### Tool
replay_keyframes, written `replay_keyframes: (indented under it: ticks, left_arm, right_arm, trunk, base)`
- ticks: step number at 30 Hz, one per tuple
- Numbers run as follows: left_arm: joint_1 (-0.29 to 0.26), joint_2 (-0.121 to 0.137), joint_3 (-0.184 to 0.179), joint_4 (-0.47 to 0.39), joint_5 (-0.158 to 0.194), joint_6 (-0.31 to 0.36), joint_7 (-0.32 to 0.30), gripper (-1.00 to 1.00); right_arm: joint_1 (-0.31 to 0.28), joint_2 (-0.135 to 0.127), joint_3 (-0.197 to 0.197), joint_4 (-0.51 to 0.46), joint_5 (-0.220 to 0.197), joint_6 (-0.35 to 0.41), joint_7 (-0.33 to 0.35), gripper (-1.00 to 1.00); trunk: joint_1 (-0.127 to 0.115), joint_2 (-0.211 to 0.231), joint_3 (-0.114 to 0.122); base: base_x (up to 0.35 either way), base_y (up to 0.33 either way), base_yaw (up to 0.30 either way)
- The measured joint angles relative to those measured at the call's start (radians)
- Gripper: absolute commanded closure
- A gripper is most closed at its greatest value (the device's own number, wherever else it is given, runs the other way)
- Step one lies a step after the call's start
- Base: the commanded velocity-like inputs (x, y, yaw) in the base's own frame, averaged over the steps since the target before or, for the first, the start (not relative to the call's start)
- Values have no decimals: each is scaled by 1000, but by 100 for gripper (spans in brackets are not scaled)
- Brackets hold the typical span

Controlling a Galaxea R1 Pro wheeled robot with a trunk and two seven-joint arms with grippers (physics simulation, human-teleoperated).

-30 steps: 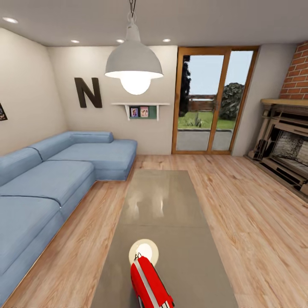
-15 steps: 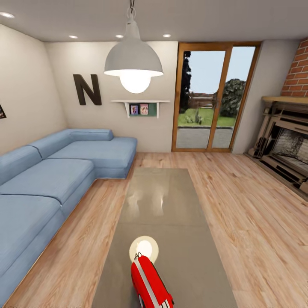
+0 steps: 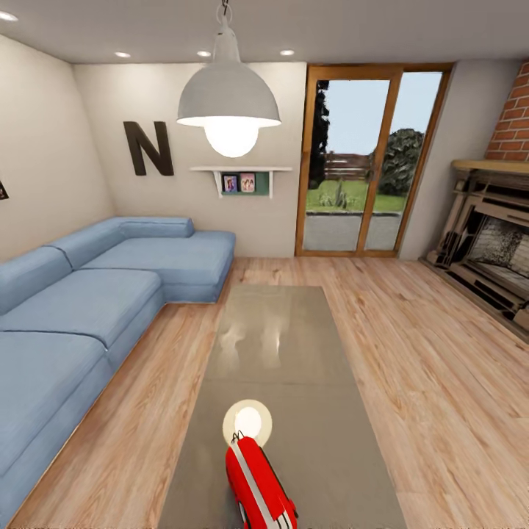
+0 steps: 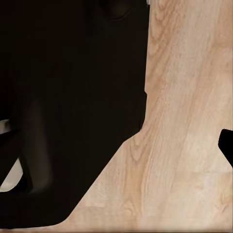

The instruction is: Turn on the radio receiver that's on the table in the living room.

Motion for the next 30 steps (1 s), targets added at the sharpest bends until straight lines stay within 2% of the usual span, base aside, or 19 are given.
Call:
replay_keyframes:
  ticks: [20, 30]
  left_arm:
    - [0, -1, 1, -1, 9, 0, 2, -100]
    - [0, -2, 8, -2, 80, 0, 3, -100]
  right_arm:
    - [0, 0, 1, 0, -2, 0, 0, -100]
    - [0, 0, 0, 0, -5, 0, 0, -100]
  trunk:
    - [0, 0, -4]
    - [0, 0, -4]
  base:
    - [0, 0, 0]
    - [0, 0, 0]
